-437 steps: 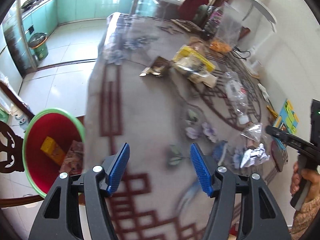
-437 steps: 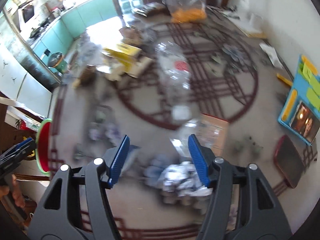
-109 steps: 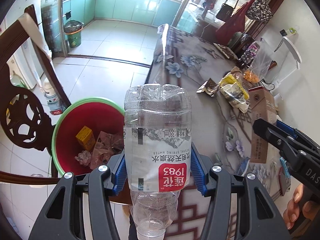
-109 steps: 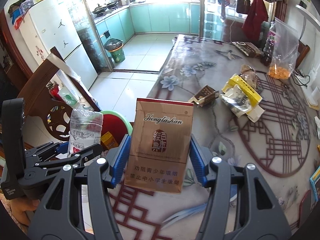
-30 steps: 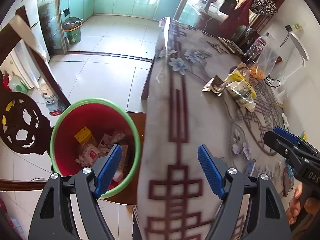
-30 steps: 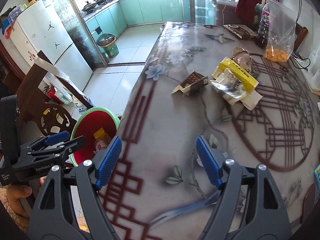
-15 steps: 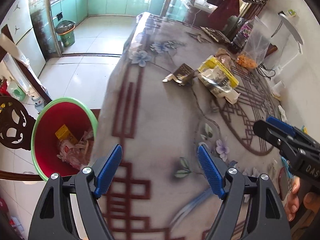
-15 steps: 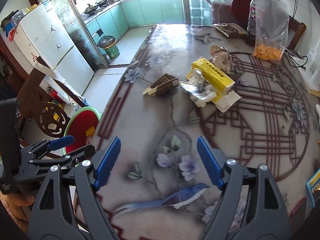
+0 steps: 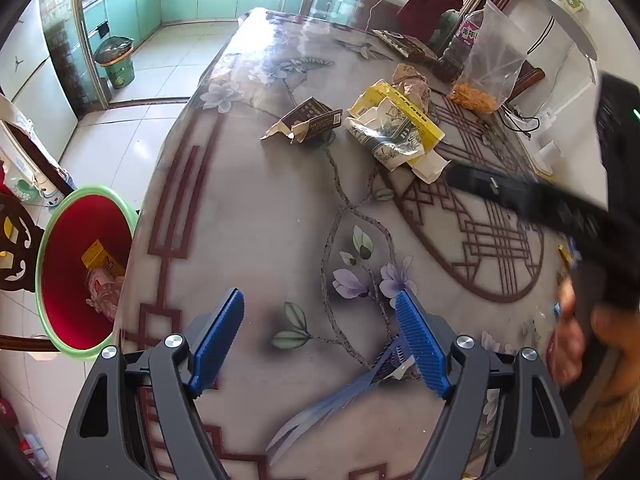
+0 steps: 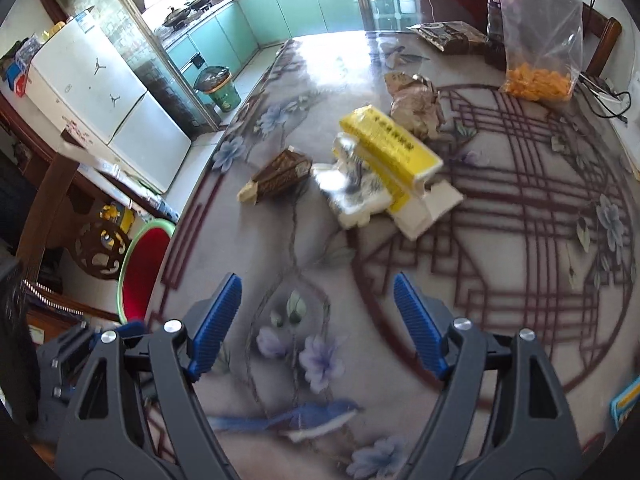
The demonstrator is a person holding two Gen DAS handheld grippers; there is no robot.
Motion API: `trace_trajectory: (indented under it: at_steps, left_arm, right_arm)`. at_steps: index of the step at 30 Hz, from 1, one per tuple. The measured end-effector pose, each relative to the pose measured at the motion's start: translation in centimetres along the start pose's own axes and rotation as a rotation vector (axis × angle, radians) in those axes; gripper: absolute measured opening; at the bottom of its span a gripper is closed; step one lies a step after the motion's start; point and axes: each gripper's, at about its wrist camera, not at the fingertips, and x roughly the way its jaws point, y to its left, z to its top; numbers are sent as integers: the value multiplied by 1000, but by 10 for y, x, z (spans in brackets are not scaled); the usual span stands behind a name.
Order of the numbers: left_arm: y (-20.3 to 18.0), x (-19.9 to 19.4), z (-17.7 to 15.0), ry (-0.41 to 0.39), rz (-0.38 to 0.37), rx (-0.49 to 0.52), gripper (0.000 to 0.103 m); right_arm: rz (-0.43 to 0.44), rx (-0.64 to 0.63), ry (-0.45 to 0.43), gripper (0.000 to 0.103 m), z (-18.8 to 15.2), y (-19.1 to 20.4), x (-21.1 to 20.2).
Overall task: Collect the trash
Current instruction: 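Grasp the paper cup with the right tool while the left tool grasps the dark cigarette pack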
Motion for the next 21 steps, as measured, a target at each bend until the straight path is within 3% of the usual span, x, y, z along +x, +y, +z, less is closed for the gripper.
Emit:
trace_trajectory:
  at_steps: [8,11,14,21]
  left_arm:
    - [15,-2,4,5,43,-38,75]
    - [23,2,9,9,59,-56,75]
    - [26,10,20,16,77,-52,75]
    - [17,33,68,-5,100,9,75]
  right_arm:
    - [-18,-9,68,70,56,-13,62]
    - [-29,-30,117,68,62,-13,85]
    - [-23,-47,156,52,65,-14,101]
    - [29,-41,146,50,62,-21,94]
